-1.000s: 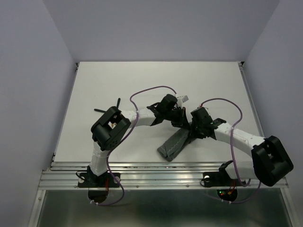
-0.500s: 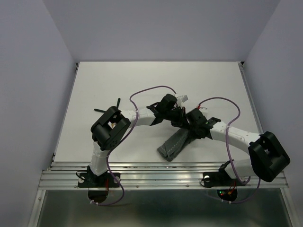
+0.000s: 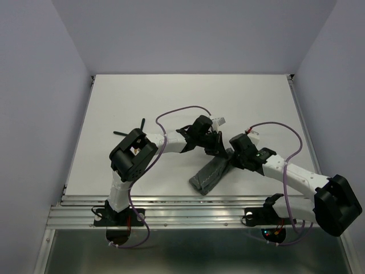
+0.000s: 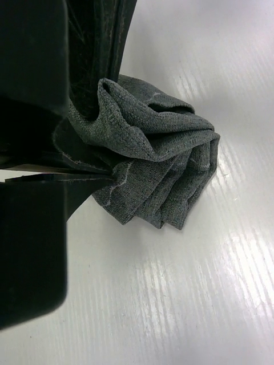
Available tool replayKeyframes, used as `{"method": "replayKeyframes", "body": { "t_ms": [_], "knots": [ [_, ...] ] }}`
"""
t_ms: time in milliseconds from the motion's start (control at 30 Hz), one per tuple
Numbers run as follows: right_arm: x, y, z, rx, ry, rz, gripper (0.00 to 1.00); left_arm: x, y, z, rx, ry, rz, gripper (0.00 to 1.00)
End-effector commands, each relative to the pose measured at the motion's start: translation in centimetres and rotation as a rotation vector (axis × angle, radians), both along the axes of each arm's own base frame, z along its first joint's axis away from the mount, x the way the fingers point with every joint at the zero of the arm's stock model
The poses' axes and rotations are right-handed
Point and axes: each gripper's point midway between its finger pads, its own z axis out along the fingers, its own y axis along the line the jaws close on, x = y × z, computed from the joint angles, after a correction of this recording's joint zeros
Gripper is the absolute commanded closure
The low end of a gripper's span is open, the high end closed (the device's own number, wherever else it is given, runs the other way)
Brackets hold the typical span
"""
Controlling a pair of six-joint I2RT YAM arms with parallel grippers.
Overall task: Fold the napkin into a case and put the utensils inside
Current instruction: Stuff the top corner of the smaller-rectangle-folded napkin into the folded napkin.
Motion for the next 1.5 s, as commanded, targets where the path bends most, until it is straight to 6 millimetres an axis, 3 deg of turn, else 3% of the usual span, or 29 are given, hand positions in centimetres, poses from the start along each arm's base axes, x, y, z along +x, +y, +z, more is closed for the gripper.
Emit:
{"method": "replayKeyframes", "body": {
  "t_ms": [0,300,833,1233,1467],
  "knots": [
    [0.8,0.6,0.6,0.062,-0.062,-0.049,0.96,-0.8,-0.3,0.6,-0.025,-0.006,-0.031,1.0],
    [0.5,0.4,0.9,0.12,-0.117,-0.085,0.98,-1.6,-0.2,-0.8,0.018,0.006,-0.035,1.0],
    [0.7,0.7,2.1,0.182,-0.172,-0.09,0.99,-2.2,0.0,-5.0,0.164,0.048,-0.029,1.0],
    [0.6,1.7,1.8,0.207,-0.151,-0.048,0.99,-2.2,-1.7,-3.6,0.142,0.015,-0.02,1.0],
    [0.4,1.5,1.5,0.203,-0.147,-0.051,0.99,-2.3,-1.9,-1.0,0.106,-0.071,-0.035,1.0]
  ]
}}
